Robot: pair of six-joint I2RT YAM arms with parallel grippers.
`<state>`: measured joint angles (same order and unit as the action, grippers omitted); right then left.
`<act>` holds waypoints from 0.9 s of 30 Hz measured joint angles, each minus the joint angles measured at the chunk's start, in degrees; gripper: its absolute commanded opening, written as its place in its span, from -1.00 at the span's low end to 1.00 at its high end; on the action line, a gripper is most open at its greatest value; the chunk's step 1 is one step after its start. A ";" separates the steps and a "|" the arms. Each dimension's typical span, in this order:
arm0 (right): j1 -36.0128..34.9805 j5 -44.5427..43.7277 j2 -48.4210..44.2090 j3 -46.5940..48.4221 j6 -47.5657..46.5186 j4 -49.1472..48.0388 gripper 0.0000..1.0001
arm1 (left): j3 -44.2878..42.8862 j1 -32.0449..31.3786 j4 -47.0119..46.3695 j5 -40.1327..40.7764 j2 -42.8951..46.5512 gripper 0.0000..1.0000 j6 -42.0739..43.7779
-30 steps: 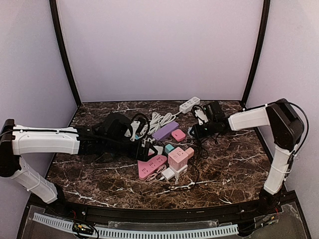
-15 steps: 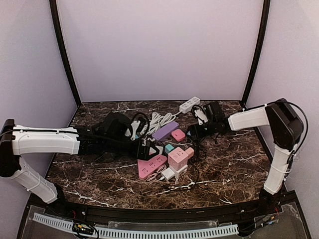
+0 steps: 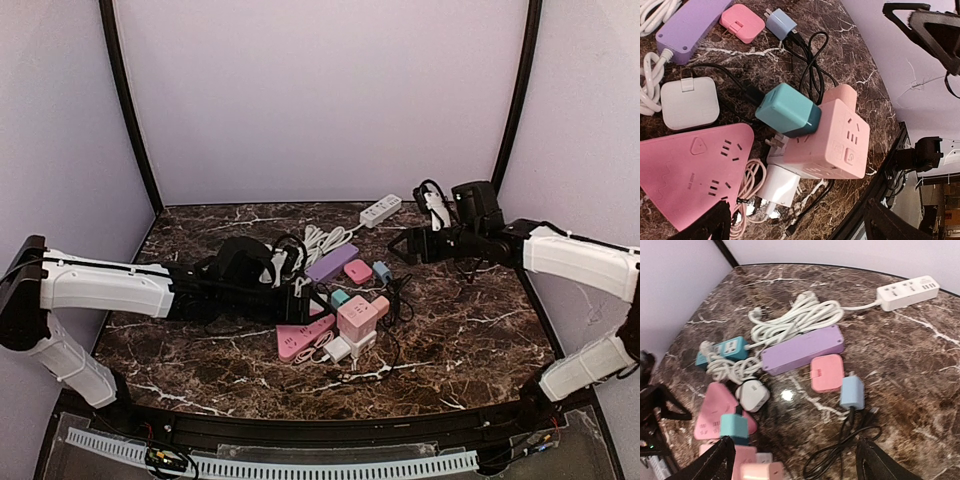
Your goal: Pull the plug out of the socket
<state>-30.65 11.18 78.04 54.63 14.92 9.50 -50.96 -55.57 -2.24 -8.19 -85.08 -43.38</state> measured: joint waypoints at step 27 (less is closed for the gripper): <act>-14.84 10.43 -11.39 -19.30 20.09 -10.91 0.10 | -3.82 -2.95 -11.19 -4.81 -10.38 0.79 -6.82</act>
<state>-45.50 21.61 66.65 35.33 35.00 -1.41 -54.78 -58.52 -13.43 -12.99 -95.46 -50.19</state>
